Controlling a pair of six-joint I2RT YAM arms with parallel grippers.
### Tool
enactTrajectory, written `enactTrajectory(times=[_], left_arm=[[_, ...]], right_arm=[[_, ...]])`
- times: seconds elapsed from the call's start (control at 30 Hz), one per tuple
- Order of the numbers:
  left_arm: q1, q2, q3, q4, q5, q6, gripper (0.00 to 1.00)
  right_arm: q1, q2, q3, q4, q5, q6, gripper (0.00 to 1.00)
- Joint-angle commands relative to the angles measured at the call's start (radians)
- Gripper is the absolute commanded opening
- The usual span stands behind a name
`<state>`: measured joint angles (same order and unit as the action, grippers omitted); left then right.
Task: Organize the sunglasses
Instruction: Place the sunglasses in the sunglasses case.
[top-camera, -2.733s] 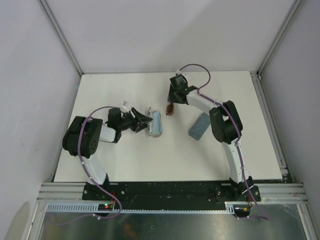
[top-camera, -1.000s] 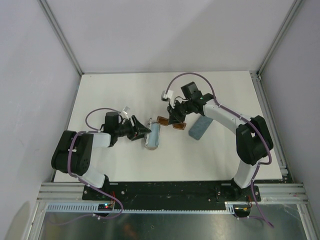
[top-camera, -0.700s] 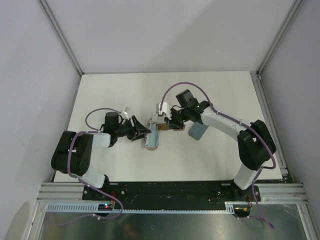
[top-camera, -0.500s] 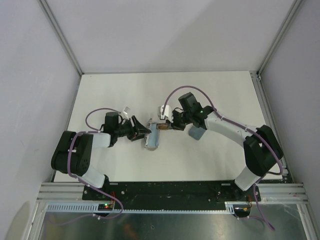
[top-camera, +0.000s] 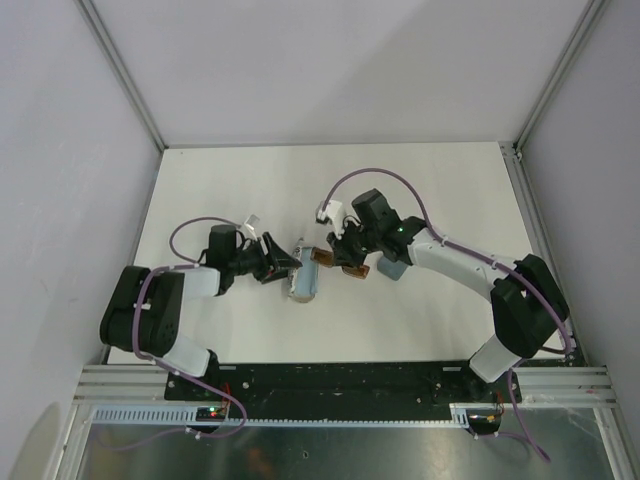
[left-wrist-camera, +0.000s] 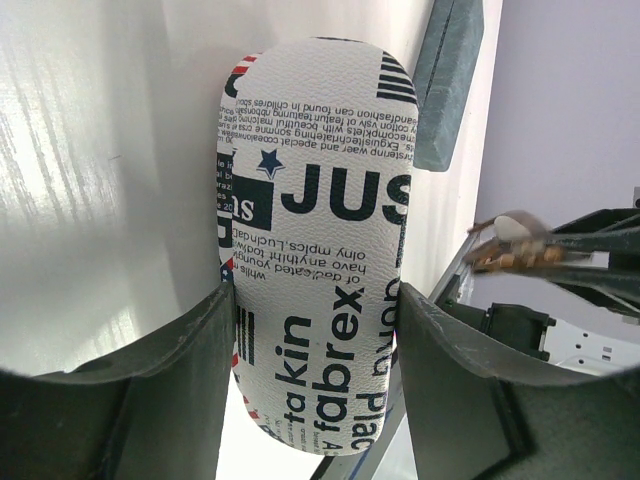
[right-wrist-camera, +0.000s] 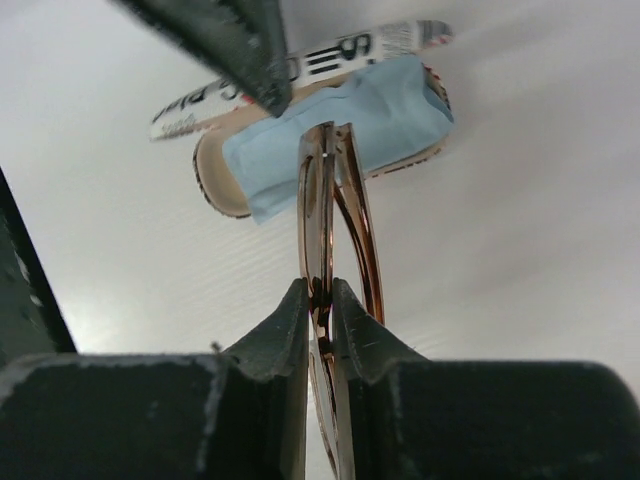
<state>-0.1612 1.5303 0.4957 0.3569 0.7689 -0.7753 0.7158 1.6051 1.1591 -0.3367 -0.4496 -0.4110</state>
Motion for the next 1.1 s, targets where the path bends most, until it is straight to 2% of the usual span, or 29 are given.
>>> enactTrajectory(times=[0.0,0.1,0.23,0.4,0.5,0.83,1.07], left_arm=[[-0.004,-0.055,-0.023,-0.004,-0.018,0.017,0.45],[-0.004,-0.084,-0.036,-0.004,-0.047,0.006,0.45],[-0.006,-0.113,-0.054,0.003,-0.079,-0.014,0.45],[-0.013,-0.129,-0.077,0.039,-0.107,-0.051,0.45],[-0.015,-0.125,-0.096,0.078,-0.113,-0.077,0.45],[-0.015,-0.053,-0.117,0.187,-0.078,-0.130,0.44],[-0.015,-0.040,-0.121,0.214,-0.079,-0.151,0.44]], right_arm=[[-0.011,-0.042,-0.002,0.082,0.162,0.553,0.00],[-0.031,-0.004,-0.005,0.098,0.207,0.827,0.00],[-0.035,0.026,-0.050,0.191,0.247,1.100,0.00],[-0.021,0.023,-0.201,0.567,0.229,1.376,0.00],[-0.007,0.042,-0.264,0.753,0.234,1.457,0.00],[0.046,0.169,-0.385,1.144,0.284,1.584,0.00],[0.066,0.243,-0.408,1.252,0.313,1.611,0.00]])
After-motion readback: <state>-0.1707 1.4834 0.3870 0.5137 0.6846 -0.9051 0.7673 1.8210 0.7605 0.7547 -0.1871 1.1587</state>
